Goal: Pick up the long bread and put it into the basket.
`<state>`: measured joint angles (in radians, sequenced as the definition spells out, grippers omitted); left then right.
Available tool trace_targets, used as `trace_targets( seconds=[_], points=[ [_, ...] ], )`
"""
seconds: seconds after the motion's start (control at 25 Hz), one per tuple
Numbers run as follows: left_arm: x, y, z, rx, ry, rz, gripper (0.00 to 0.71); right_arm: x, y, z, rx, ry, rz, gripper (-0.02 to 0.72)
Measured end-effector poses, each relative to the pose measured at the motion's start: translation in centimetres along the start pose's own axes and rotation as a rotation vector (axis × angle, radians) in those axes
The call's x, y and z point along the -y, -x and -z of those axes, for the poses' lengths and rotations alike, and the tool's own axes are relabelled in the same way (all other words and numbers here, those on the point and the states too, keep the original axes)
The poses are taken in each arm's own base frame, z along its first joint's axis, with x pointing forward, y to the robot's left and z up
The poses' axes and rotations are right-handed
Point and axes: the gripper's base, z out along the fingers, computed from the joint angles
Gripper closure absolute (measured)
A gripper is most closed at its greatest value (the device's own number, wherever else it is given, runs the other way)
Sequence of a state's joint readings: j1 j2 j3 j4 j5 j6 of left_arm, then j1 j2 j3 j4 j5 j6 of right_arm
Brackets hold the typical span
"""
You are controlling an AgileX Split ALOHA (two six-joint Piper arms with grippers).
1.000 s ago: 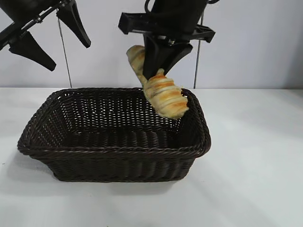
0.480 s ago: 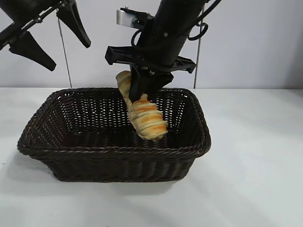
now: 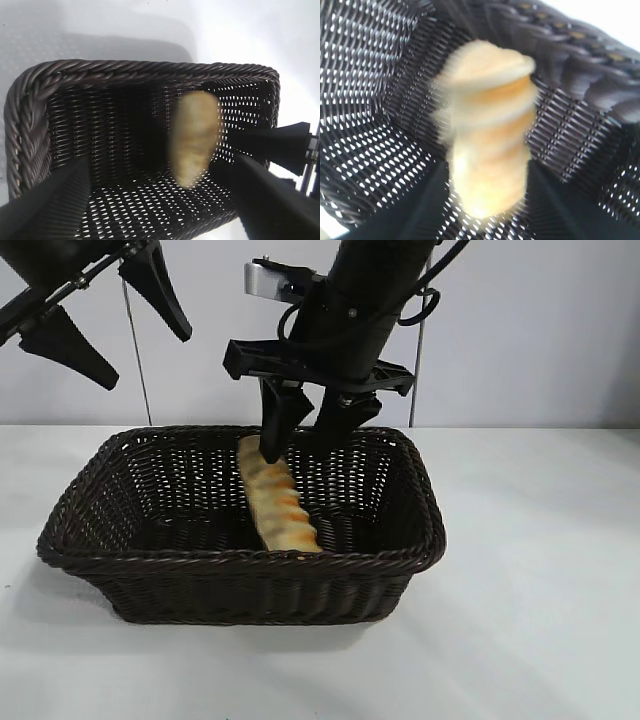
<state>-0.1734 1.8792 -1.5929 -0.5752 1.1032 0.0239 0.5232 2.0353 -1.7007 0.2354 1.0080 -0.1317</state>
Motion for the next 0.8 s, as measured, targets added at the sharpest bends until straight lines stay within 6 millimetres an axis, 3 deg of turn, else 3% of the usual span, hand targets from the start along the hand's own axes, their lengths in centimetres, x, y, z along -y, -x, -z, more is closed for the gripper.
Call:
trace_targets(
  seconds=[0.48,0.8],
  points=[
    [0.0,0.0,0.0,0.000,0.000,-0.001,0.145,6.2,-0.2,7.4,0.085,-0.017,-0.129,0.174],
    [0.0,0.0,0.0,0.000,0.000,-0.004,0.145,6.8,1.0,11.2,0.159,-0.011,-0.135,0.174]
  ],
)
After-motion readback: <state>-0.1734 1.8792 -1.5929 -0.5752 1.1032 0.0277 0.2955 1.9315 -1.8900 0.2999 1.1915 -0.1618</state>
